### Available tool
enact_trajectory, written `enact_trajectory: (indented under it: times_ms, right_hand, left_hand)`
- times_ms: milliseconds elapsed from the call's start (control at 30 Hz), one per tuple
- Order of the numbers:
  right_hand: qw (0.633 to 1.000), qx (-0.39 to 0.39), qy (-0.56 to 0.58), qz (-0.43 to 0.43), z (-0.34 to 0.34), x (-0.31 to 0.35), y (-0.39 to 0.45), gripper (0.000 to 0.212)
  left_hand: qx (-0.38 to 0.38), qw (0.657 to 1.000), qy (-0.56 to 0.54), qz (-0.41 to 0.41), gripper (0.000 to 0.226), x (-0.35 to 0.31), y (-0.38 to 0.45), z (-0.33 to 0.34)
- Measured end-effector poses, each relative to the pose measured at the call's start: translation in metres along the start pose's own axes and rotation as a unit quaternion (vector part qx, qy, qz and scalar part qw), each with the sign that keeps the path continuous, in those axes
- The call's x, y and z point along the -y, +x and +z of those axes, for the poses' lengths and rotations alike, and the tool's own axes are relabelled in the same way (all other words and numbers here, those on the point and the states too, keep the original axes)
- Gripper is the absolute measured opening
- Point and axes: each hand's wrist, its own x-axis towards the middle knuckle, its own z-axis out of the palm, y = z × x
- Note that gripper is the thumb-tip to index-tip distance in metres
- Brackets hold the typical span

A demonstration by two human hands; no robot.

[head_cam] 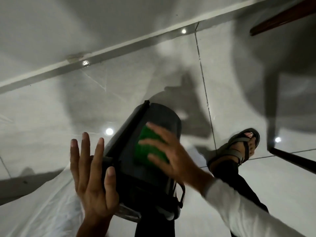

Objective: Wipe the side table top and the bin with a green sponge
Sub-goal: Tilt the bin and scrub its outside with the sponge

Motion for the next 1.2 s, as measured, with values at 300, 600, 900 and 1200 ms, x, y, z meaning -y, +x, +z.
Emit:
enact_trajectory:
  times_ms: [300, 600, 900, 1200]
  right_hand:
    - [0.991, -0.009, 0.137, 0.009, 0.019, 0.019, -0.013, 0.034]
    - [0.880, -0.153, 0.277, 0.354, 0.010, -0.038, 0.020, 0.042]
    - [0.931, -0.122, 0.212, 0.270, 0.019, -0.053, 0.001, 0.037]
    - [0.914, -0.104, 0.286, 0.269, 0.006, 0.003, -0.021, 0.040]
  left_hand:
    - [-0.027, 0.987, -0.034, -0.156, 0.050, 0.016, -0.007, -0.013]
    - [-0.049, 0.980, -0.043, -0.186, 0.050, 0.025, -0.014, -0.013]
    - [-0.074, 0.968, -0.068, -0.230, 0.050, 0.046, -0.029, -0.015]
    - [-0.082, 0.961, -0.070, -0.256, 0.035, 0.020, -0.025, -0.017]
